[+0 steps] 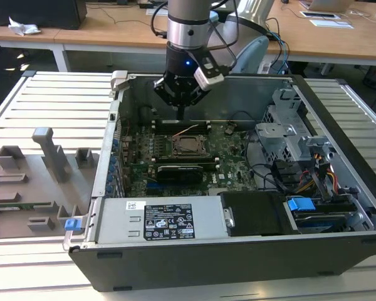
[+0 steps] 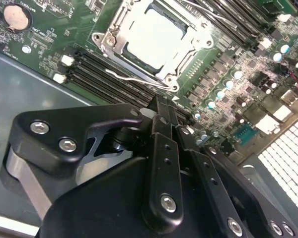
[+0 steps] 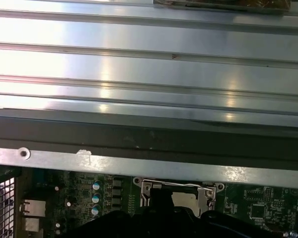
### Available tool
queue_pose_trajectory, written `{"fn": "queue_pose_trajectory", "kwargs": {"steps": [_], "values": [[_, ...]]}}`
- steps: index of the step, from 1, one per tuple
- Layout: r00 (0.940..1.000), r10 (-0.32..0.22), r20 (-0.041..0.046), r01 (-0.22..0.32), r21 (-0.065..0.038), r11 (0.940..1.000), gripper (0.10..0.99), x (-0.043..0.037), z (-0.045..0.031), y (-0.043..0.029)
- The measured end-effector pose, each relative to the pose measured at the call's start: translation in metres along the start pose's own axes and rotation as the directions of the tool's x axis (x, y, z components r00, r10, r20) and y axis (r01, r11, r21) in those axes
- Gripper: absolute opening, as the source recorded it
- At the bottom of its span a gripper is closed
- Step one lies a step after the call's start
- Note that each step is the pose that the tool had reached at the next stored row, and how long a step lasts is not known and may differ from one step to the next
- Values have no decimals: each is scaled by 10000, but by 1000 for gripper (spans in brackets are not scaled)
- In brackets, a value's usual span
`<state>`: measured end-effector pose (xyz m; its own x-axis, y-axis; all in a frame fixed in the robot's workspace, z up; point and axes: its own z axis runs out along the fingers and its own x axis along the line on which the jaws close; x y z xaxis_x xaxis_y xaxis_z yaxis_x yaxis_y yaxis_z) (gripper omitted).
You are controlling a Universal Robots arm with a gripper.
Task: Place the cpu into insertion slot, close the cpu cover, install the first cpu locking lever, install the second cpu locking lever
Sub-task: 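Install the first cpu locking lever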
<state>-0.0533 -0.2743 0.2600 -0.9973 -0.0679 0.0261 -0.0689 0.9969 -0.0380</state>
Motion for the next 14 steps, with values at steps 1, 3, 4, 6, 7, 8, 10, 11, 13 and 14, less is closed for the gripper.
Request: {"fn": "queue_pose_trajectory", "kwargs": {"steps": [1, 3, 4, 6, 7, 8, 10, 11, 13, 14], "values": [[10000, 0, -4, 0, 1, 10000, 106, -4, 7, 0], [10000, 17, -7, -17, 0, 10000, 106, -6, 18, 0], [10000, 74, -10, -74, -1, 10000, 106, -6, 22, 0], [9997, 252, -17, -252, -5, 9997, 106, -7, 26, 0], [9994, 354, -21, -354, -9, 9994, 106, -7, 29, 0], [9988, 497, -27, -497, -11, 9988, 106, -7, 31, 0], [9984, 564, -29, -564, -13, 9984, 106, -7, 31, 0], [9984, 565, -29, -565, -14, 9984, 106, -7, 32, 0], [9984, 564, -29, -565, -14, 9984, 106, -7, 31, 0], [9984, 564, -28, -564, -32, 9984, 106, -8, 32, 0]]}}
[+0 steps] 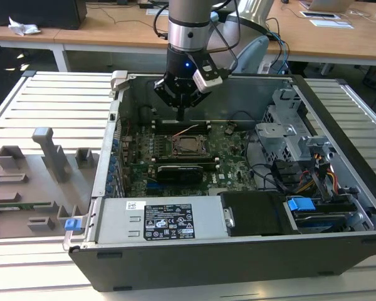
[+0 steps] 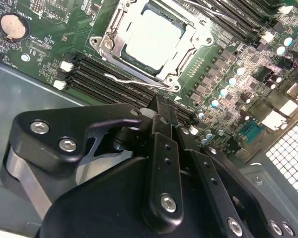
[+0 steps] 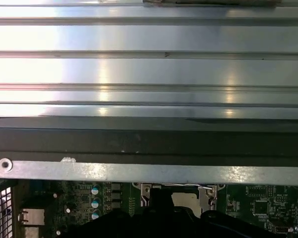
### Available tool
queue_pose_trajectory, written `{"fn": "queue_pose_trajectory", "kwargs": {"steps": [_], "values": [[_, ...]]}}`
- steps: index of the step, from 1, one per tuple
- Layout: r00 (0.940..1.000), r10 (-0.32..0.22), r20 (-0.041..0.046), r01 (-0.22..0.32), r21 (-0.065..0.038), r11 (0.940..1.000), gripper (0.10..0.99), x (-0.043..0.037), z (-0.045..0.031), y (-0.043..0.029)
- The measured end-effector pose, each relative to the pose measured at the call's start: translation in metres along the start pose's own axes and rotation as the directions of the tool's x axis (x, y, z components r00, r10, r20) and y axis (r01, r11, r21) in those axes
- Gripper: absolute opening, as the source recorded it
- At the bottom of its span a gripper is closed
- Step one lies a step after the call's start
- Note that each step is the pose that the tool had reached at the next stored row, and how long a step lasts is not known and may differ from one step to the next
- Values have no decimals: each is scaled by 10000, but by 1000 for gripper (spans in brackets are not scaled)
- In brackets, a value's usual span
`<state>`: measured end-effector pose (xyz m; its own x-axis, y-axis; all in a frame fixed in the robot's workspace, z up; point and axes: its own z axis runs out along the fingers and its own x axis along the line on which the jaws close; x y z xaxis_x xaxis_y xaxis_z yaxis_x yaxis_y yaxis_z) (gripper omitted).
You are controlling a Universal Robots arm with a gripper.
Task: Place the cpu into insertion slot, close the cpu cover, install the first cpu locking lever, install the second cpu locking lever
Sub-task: 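Install the first cpu locking lever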
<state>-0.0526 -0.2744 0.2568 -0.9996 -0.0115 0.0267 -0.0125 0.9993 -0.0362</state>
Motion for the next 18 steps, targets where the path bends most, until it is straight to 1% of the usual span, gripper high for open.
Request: {"fn": "queue_pose_trajectory", "kwargs": {"steps": [1, 2, 4, 5, 7, 8, 13, 18], "values": [[10000, -4, 2, 4, -147, 9999, 106, 0, 0, -4], [10000, -7, 3, 7, -271, 9996, 106, 1, 2, -20], [10000, -10, 4, 10, -439, 9990, 106, 5, 6, -57], [10000, -15, 8, 15, -610, 9981, 106, 7, 12, -95], [10000, -23, 11, 23, -881, 9961, 106, 8, 29, -125], [10000, -23, 14, 24, -905, 9959, 106, 8, 42, -127], [10000, -22, 12, 23, -903, 9959, 106, 6, 137, -124], [10000, -22, 11, 23, -898, 9960, 106, -2, 238, -105]]}}
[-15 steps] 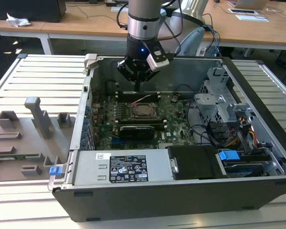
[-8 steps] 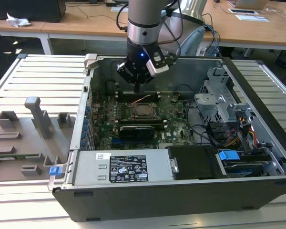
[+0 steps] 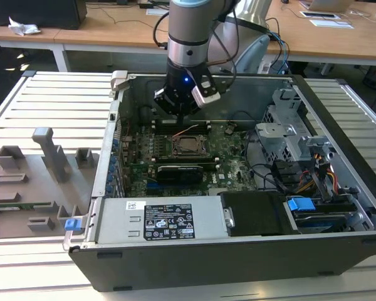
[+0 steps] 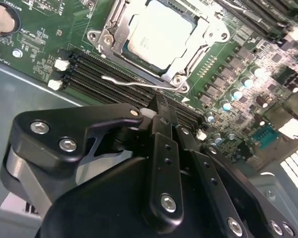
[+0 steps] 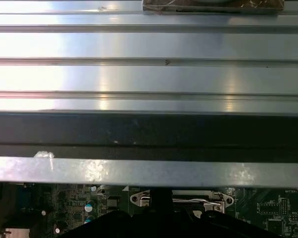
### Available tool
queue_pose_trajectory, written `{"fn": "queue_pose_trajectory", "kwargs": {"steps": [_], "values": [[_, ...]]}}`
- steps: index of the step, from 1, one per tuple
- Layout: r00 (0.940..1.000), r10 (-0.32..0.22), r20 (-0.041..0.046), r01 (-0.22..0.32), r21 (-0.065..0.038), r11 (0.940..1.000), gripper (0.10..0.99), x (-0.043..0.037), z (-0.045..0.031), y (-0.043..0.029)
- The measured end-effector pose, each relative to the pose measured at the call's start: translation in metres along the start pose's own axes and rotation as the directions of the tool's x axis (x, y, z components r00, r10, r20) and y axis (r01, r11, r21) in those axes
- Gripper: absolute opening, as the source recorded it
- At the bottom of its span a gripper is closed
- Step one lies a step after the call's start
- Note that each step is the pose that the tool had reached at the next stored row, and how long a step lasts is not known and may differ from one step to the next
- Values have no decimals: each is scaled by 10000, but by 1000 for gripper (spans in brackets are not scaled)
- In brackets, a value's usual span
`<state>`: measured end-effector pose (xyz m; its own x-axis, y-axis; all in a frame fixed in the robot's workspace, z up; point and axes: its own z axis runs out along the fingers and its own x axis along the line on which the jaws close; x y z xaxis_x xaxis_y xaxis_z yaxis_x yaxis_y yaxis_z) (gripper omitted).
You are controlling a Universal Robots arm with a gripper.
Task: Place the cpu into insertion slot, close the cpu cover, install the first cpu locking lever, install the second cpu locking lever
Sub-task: 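Install the first cpu locking lever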
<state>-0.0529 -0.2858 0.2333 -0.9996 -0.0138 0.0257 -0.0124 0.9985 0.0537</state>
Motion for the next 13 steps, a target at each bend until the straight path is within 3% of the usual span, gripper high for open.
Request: {"fn": "queue_pose_trajectory", "kwargs": {"steps": [7, 13], "values": [[10000, -9, 0, 9, 51, 10000, 106, -70, 86, 58], [10000, -15, -2, 15, 88, 10000, 106, -190, 134, 60]]}}
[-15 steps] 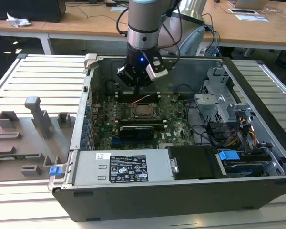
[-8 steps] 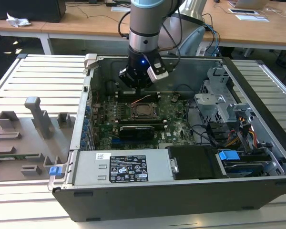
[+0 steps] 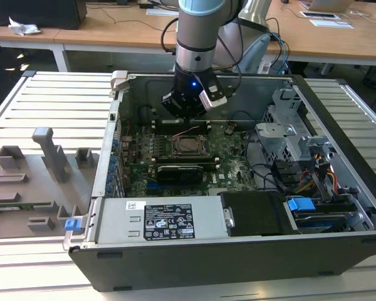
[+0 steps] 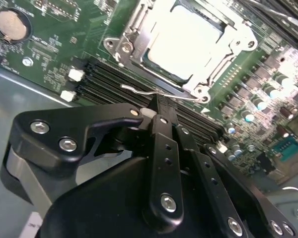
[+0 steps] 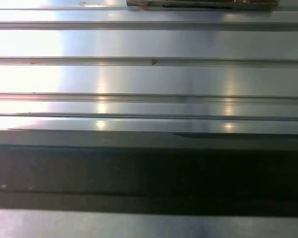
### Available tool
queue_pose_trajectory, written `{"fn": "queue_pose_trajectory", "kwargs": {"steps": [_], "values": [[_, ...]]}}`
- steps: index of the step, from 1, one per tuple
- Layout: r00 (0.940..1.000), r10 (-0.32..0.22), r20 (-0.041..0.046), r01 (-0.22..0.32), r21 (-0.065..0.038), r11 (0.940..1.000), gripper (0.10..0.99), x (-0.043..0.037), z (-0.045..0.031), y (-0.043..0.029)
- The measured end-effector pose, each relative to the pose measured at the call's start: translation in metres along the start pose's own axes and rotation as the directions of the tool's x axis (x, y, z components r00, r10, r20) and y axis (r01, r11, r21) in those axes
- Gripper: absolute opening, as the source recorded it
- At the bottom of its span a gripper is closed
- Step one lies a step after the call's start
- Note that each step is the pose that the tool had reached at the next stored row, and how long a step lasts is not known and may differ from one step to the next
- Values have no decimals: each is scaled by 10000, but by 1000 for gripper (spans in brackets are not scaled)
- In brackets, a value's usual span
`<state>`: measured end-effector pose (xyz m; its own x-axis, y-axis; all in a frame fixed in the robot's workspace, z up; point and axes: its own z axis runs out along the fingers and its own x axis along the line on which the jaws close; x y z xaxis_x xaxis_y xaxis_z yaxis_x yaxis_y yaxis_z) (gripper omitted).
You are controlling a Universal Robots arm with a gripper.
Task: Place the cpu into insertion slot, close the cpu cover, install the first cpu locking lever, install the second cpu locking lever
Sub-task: 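Install the first cpu locking lever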
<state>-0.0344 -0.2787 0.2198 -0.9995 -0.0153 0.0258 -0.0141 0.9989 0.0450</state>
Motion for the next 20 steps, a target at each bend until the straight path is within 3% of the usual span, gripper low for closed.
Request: {"fn": "queue_pose_trajectory", "kwargs": {"steps": [9, 20], "values": [[10000, -2, -1, 2, -1, 10000, 106, -155, 60, -5], [10000, -1, -2, 1, 21, 10000, 106, -179, 131, -12]]}}
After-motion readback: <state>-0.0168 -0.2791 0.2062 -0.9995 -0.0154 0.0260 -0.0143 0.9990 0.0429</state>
